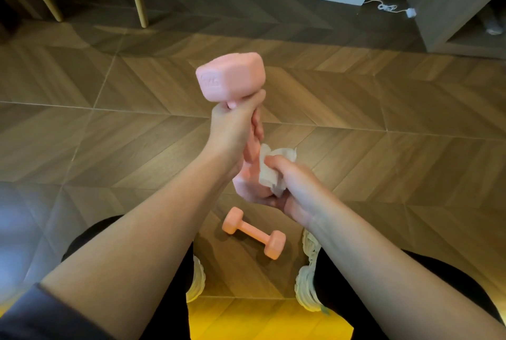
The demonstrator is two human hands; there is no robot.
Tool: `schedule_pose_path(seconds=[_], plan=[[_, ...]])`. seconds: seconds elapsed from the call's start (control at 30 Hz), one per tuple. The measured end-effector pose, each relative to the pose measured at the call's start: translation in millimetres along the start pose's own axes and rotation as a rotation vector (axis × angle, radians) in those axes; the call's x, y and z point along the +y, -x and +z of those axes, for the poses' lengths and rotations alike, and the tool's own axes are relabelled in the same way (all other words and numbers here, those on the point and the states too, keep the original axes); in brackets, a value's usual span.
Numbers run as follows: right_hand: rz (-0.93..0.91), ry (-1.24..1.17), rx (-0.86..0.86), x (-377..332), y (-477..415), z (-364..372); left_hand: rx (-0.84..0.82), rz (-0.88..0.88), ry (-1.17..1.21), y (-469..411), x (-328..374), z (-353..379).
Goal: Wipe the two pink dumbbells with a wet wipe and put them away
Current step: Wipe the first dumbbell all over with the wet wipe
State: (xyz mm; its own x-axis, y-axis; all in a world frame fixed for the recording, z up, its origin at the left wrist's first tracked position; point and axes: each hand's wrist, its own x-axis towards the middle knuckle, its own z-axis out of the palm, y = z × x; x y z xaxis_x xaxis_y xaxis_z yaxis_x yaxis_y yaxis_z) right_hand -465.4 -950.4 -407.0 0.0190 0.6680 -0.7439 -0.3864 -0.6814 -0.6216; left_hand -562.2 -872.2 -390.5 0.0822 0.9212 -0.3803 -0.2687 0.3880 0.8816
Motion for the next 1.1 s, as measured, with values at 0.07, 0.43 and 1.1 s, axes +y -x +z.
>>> schedule_pose_path(seconds=[0.07,0.43,1.1], plan=[[0.005,-0.004,0.034,1,-4,4,-0.039,0.010,0.000,1,-1,1],[0.053,-0.120,-0.018,-10,6,-3,-0.114,0.153,-0.178,9,5,4],[0.071,0.041,0.047,2,2,0,-0.274,0.198,-0.098,9,12,5]])
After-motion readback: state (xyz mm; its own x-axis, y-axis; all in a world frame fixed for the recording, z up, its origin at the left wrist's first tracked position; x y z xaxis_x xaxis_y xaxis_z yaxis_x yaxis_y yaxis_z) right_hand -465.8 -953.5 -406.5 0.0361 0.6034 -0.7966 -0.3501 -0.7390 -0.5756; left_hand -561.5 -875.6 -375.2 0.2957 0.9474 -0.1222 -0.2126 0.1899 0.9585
